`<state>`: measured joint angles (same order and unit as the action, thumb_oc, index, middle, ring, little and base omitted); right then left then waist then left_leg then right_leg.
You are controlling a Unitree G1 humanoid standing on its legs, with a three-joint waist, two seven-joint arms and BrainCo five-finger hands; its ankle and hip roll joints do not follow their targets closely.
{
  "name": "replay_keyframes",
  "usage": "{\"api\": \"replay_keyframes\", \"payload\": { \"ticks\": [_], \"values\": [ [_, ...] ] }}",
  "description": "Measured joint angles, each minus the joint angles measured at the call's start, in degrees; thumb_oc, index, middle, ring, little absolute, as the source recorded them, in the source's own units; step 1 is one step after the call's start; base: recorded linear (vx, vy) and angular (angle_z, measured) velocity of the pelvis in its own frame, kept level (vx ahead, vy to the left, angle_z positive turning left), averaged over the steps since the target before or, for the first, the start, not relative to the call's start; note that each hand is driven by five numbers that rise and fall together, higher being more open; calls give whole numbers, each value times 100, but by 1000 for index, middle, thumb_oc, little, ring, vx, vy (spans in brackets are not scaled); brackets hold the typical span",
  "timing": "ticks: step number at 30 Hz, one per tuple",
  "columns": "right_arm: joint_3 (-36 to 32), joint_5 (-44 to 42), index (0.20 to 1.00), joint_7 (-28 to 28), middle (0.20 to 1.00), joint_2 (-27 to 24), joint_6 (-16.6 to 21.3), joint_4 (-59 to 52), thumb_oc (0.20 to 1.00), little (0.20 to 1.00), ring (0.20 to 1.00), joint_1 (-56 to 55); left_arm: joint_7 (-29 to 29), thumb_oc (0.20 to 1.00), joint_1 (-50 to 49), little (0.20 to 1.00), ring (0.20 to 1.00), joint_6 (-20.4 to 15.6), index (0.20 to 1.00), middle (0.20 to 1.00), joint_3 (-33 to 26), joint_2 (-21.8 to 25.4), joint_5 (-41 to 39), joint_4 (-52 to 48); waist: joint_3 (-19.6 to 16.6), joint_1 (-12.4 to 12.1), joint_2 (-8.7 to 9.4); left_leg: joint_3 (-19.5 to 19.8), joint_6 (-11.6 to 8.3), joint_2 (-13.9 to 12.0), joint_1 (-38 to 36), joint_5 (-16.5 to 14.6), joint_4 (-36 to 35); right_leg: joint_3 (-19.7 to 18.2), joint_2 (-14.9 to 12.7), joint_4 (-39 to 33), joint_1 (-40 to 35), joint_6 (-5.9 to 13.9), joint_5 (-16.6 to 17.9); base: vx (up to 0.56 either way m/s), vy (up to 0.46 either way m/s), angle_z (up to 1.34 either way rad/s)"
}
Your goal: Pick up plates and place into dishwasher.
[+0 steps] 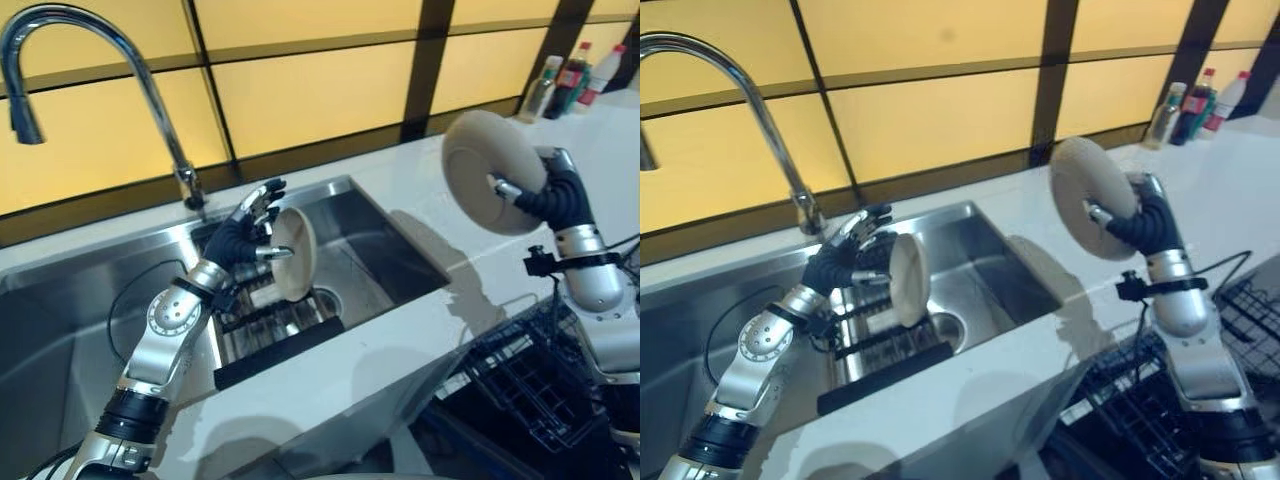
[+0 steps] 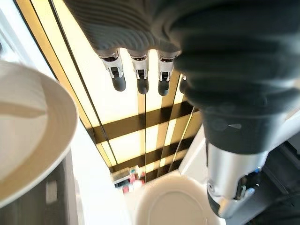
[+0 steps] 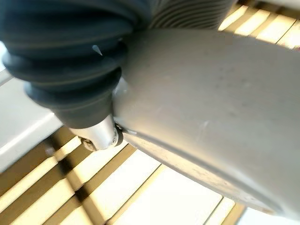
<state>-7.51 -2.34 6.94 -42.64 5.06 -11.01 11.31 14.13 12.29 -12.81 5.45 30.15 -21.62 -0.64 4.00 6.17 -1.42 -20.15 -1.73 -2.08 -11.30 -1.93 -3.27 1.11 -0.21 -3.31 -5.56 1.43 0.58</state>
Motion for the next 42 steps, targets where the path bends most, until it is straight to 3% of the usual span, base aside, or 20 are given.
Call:
{"api": "replay_keyframes", "payload": {
  "ticks": [3, 8, 10, 12, 19, 24, 31, 42],
  "values": [
    [-11, -8, 200, 43, 200, -33, -10, 17, 200, 200, 200, -3, -8, 1000, -3, 1000, 1000, -2, 1000, 1000, -7, -1, 4, 307, 57, 71, -13, 149, 92, 19, -17, -78, 298, -283, 2, 176, 25, -74, -56, 40, -14, -49],
    [-181, -5, 200, 74, 200, -72, -54, 22, 200, 200, 200, -143, -8, 1000, -18, 1000, 1000, 3, 1000, 1000, -145, -13, 18, 369, 160, 208, -159, 460, 68, -27, -151, -132, 228, -711, 110, 399, 165, -73, -59, 29, 35, -46],
    [-385, -5, 200, 101, 200, -85, -98, 22, 200, 200, 200, -393, -3, 1000, -20, 1000, 1000, 20, 1000, 1000, -254, -12, 25, 371, 205, 391, -221, 451, 10, -56, -220, -171, 80, -714, 170, 511, 238, -48, -76, 7, 71, -4],
    [-624, -5, 200, 103, 200, -84, -106, 24, 200, 200, 200, -766, 0, 1000, -35, 1000, 1000, 26, 1000, 1000, -285, -11, 57, 416, 243, 425, -268, 440, -69, -56, -221, -224, 35, -724, 179, 741, 397, 19, -155, 1, 57, -11],
    [-970, -12, 200, 66, 200, -73, -144, 105, 200, 200, 200, -1307, 78, 1000, -440, 1000, 1000, 8, 1000, 1000, -548, 35, 60, 431, 398, 555, -237, 81, 75, 166, -403, -340, 129, -716, -50, 1692, 881, 159, -525, 13, 27, -30],
    [-1013, -66, 200, -167, 200, 25, -152, 395, 200, 200, 200, -1672, 114, 1000, -829, 1000, 1000, 3, 1000, 1000, -734, 42, 62, 433, 486, 577, -249, -316, 42, 159, -544, -598, 326, -377, -199, 2108, 1105, 146, -637, 104, -5, -52],
    [-1028, -182, 200, -293, 200, -2, -175, 694, 200, 200, 200, -1895, 104, 1000, -982, 1000, 1000, -3, 1000, 1000, -695, 69, 62, 461, 765, 843, -413, -230, -37, 146, -396, -823, 721, -343, -299, 2652, 1344, 109, -886, 107, -12, -17],
    [-997, -287, 200, -537, 200, -236, -188, 856, 200, 200, 200, -1879, -6, 1000, -1126, 1000, 1000, -121, 1000, 1000, -403, -51, 62, 668, 1095, 830, -679, -59, 66, 279, -296, -1042, 1171, -366, -503, 3123, 1412, 152, -1106, 82, -32, 6]
  ]
}}
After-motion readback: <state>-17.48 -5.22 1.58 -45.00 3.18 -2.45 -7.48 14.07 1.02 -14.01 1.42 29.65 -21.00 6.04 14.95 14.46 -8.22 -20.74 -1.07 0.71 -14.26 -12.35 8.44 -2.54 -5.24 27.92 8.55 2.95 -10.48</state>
